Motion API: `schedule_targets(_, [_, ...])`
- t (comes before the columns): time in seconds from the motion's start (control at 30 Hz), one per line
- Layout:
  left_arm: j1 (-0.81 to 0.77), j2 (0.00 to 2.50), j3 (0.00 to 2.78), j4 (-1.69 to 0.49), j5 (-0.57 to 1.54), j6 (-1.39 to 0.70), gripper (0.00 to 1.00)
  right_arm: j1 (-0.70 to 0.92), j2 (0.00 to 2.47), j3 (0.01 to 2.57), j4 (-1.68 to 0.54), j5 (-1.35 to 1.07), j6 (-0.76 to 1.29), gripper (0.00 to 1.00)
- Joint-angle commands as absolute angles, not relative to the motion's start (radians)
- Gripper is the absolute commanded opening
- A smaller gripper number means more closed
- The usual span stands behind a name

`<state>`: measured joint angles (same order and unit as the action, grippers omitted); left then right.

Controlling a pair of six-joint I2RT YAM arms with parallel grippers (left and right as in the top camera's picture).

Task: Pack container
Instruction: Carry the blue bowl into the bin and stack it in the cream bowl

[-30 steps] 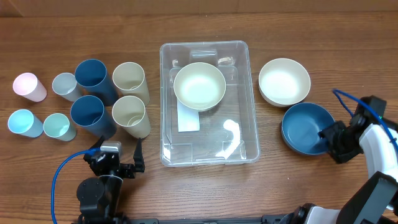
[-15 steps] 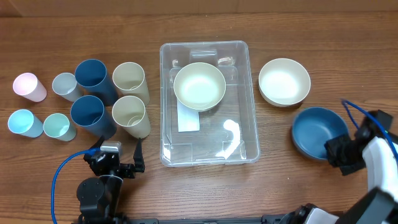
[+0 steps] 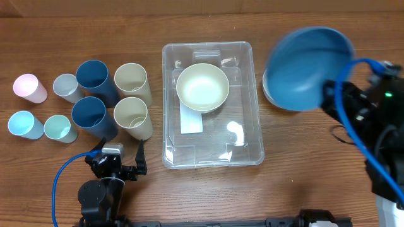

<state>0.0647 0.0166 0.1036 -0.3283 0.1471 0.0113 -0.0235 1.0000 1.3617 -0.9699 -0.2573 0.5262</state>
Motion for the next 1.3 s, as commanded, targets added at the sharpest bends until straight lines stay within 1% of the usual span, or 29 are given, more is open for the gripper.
schedule_targets(0.0, [0.057,0.005,0.099,-0.324,0.161,0.03,1.0,0.196,1.121,1.382,-0.889,-0.199,0.516,0.04])
schedule_targets(0.07, [0.057,0.005,0.099,-0.324,0.161,0.03,1.0,0.286,1.219,1.382,-0.854,-0.152,0.511,0.04])
schedule_targets(0.13, [0.057,0.005,0.099,-0.324,0.161,0.03,1.0,0.362,1.343,1.383,-0.803,-0.139,0.462,0.04])
schedule_targets(0.2, [0.057,0.005,0.099,-0.324,0.161,0.03,1.0,0.415,1.474,1.388,-0.76,-0.073,0.453,0.04])
schedule_targets(0.27, [0.057,0.005,0.099,-0.324,0.161,0.03,1.0,0.435,1.592,1.409,-0.741,-0.012,0.437,0.04])
schedule_targets(0.37, [0.057,0.005,0.099,-0.324,0.16,0.03,1.0,0.436,1.782,1.473,-0.726,0.0,0.434,0.04])
schedule_targets(0.47, [0.057,0.005,0.099,-0.324,0.161,0.03,1.0,0.436,1.868,1.49,-0.675,-0.001,0.394,0.04])
schedule_targets(0.63, [0.057,0.005,0.099,-0.324,0.16,0.03,1.0,0.436,1.882,1.49,-0.663,-0.001,0.391,0.04])
schedule_targets(0.67, [0.057,0.005,0.099,-0.324,0.161,0.03,1.0,0.436,1.882,1.489,-0.664,-0.001,0.391,0.06])
schedule_targets(0.7, [0.057,0.005,0.099,-0.324,0.161,0.03,1.0,0.436,1.882,1.49,-0.664,-0.002,0.391,0.23])
schedule_targets(0.73, [0.057,0.005,0.099,-0.324,0.161,0.03,1.0,0.436,1.876,1.494,-0.675,-0.002,0.391,0.45])
schedule_targets(0.77, [0.057,0.005,0.099,-0.324,0.161,0.03,1.0,0.436,1.869,1.504,-0.689,-0.002,0.391,0.49])
schedule_targets(0.87, [0.057,0.005,0.099,-0.324,0.16,0.03,1.0,0.436,1.821,1.577,-0.759,-0.003,0.387,0.5])
schedule_targets(0.97, [0.057,0.005,0.099,-0.324,0.16,0.03,1.0,0.426,1.736,1.703,-0.874,0.001,0.388,0.51])
schedule_targets(1.07, [0.057,0.005,0.099,-0.324,0.161,0.03,1.0,0.383,1.655,1.787,-0.961,0.033,0.396,0.55])
schedule_targets(1.17, [0.057,0.005,0.099,-0.324,0.16,0.03,1.0,0.295,1.579,1.819,-1.033,0.05,0.396,0.59])
schedule_targets(1.27, [0.057,0.005,0.099,-0.324,0.16,0.03,1.0,0.126,1.539,1.819,-1.124,0.052,0.395,0.63])
